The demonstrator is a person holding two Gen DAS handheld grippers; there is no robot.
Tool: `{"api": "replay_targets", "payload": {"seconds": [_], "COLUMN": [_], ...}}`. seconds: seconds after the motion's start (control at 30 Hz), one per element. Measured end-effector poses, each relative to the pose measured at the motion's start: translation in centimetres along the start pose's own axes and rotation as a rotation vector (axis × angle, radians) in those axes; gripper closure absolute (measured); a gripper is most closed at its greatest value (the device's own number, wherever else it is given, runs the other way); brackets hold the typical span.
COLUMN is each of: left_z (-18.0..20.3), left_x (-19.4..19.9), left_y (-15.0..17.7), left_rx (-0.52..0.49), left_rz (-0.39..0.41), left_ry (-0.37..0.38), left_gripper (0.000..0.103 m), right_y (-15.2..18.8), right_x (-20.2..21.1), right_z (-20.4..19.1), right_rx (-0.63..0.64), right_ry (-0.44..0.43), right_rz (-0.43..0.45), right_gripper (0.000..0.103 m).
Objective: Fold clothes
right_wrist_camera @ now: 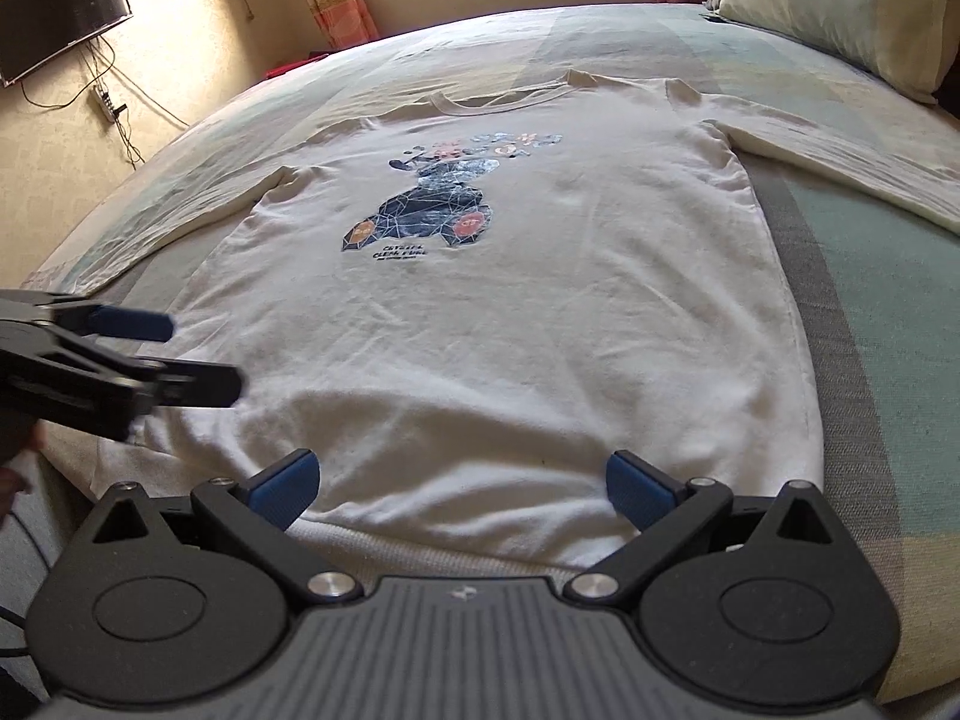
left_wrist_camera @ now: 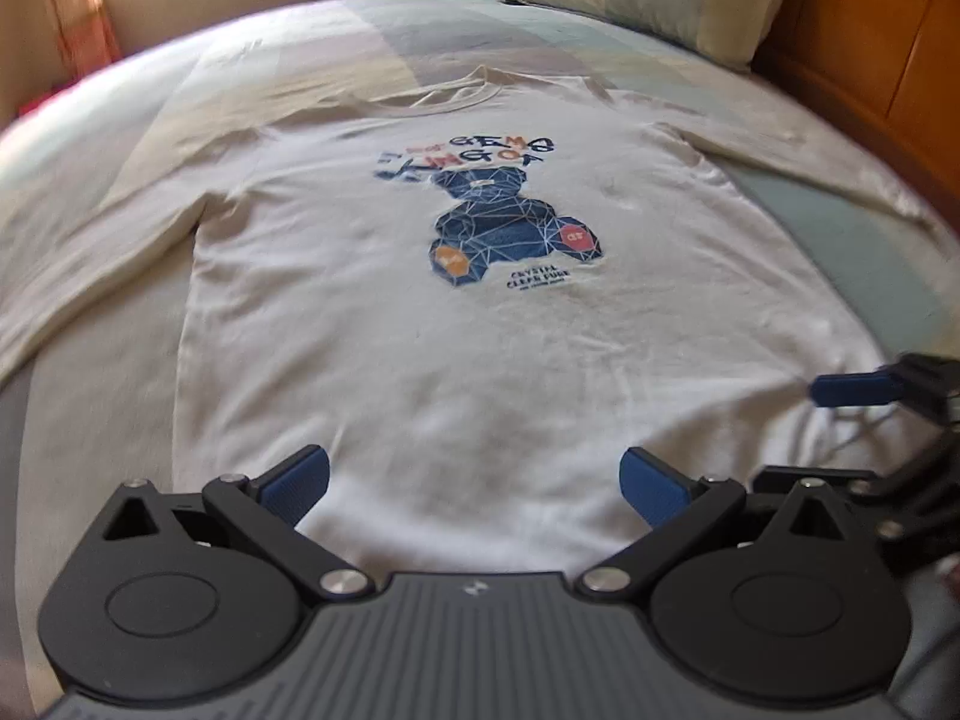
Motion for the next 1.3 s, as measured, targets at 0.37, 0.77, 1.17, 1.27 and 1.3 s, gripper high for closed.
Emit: {"api": "replay_targets", "payload": {"seconds": [0.37, 0.77, 1.17, 1.27, 1.3], "left_z": [-2.7, -1.3, 0.1, 0.7, 0.7], "left_x": [-0.7, -2.6, -2.0, -2.7, -2.6], "left_y": [1.4, 0.3, -1.5, -1.4, -1.5], "left_rx": [0.01, 0.029, 0.024, 0.033, 0.04], "left_rz": [0.005, 0.012, -0.001, -0.01, 0.0], "left_ry": [-0.076, -0.055, -0.013, -0.008, -0.001], "left_gripper": [0.001, 0.0, 0.001, 0.001, 0.001], "right_y": [0.1, 0.6, 1.0, 0.8, 0.7], "right_x": [0.1, -0.2, -0.7, -0.8, -0.8], "right_z": [0.0, -0.5, -0.9, -0.9, -0.9], "right_rx": [0.004, 0.076, 0.149, 0.154, 0.152], "right_ry": [-0.012, 0.032, 0.091, 0.097, 0.1], "right_rz": [0.016, -0.009, -0.025, -0.034, -0.038], "right_gripper": [0.0, 0.0, 0.0, 0.0, 0.0]}}
Point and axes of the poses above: each gripper's, at about its wrist camera, not at the fingertips, and x roughly against the way its jaws point, z to its right, y to its underside, the point moved 8 cm from there along -x, roughly the way its jaws point, and after that the axes turned 12 degrees about -y, right-handed, at the moved point
